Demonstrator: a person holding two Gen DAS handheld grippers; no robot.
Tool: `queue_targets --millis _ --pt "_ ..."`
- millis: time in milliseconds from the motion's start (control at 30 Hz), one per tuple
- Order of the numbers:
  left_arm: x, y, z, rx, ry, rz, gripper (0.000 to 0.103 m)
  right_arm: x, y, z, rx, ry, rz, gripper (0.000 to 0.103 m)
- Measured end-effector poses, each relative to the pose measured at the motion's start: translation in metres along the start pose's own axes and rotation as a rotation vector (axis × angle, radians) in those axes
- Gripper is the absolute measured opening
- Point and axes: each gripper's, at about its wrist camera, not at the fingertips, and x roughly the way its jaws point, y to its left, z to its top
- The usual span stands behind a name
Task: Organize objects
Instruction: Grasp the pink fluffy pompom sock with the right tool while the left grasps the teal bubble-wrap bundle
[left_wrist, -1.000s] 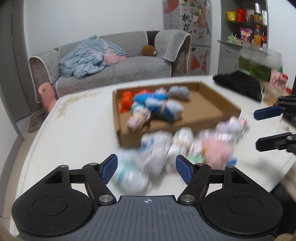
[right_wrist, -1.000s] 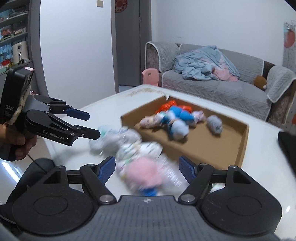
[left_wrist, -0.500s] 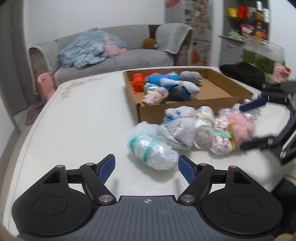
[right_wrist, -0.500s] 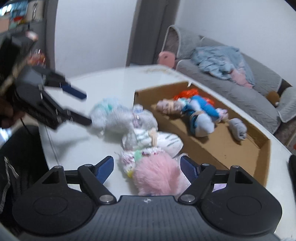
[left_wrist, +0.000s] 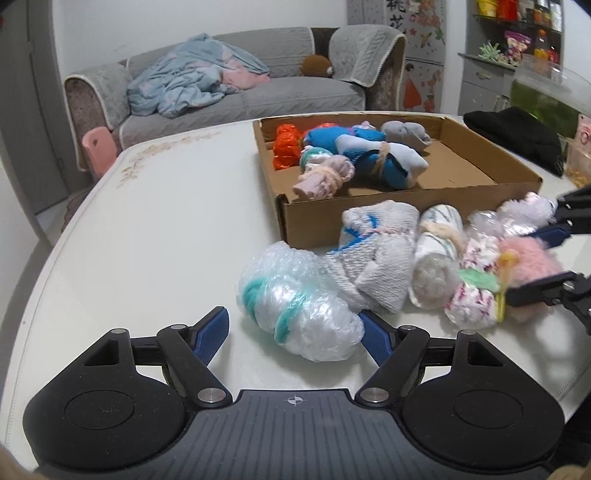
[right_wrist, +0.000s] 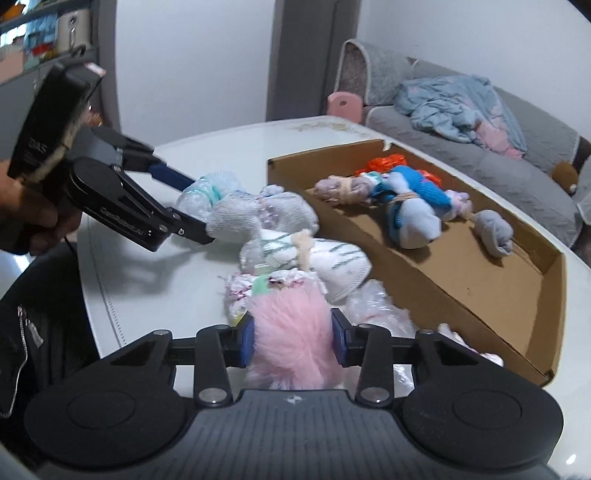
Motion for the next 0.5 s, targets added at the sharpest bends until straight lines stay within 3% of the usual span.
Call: queue_targets --millis 133,300,400,500 --pt "0.005 0.002 0.001 0.003 -0.009 0.004 0.082 0.003 0.000 -0.009 0.012 -0.013 0.001 0.044" --pt "0.011 0.004 0.005 0.020 -0.021 0.004 0.084 0.006 -0.002 -0.019 0.037 -0.023 0.026 0.043" --pt "0.011 0.008 0.005 -0.014 -0.027 -0.032 0.068 0.003 -0.005 -0.021 0.068 -0.039 0.039 0.038" --pt "0.006 0.006 0.000 -0.013 -0.040 -0.027 0.063 -0.003 -0.004 -0.026 0.087 -0.054 0.060 0.036"
